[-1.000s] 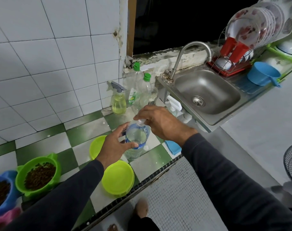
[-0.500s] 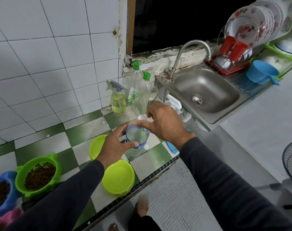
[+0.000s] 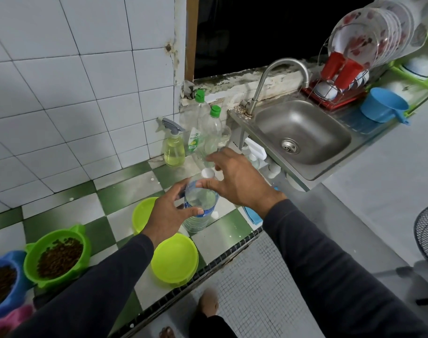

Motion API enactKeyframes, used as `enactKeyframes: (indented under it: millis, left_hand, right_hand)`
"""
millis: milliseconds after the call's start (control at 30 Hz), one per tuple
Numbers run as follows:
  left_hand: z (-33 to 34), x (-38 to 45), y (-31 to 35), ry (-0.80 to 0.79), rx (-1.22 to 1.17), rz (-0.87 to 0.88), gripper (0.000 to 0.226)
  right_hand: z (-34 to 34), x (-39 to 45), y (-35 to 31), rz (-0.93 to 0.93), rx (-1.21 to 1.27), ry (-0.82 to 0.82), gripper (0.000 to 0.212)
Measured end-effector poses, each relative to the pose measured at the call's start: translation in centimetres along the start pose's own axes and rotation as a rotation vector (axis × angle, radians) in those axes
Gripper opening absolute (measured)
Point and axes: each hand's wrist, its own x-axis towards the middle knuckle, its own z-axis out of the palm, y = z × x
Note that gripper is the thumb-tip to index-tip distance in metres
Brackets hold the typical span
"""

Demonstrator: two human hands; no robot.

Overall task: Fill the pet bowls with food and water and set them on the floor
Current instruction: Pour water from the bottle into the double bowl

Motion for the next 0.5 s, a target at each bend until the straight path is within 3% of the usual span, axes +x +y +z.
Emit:
enactKeyframes:
  millis: [100,233,400,500]
  left_hand:
    - [0.13,-0.10,-0.01,0.010,0.008,-0.007,0.087]
    - [0.25,-0.04,-0.09,0.013,0.013,-0.008,0.089]
    - [0.32,0.09,-0.17,0.010,0.008,-0.006,0.087]
    - [0.36,0.05,-0.29,0.011,0.014,-0.001,0.086]
  right_hand:
    - [-0.06,-0.15,0.14,-0.124,0.067,-0.063,0.043]
    - [0.06,0.11,-0.46,-0.031,-0.019,-0.061,0.031]
    - [0.27,0.12,-0.78,0.021,-0.216,-0.020,0.051]
    - [0.05,-0.04,-0.66,0.027,-0.171,-0.023,0.059]
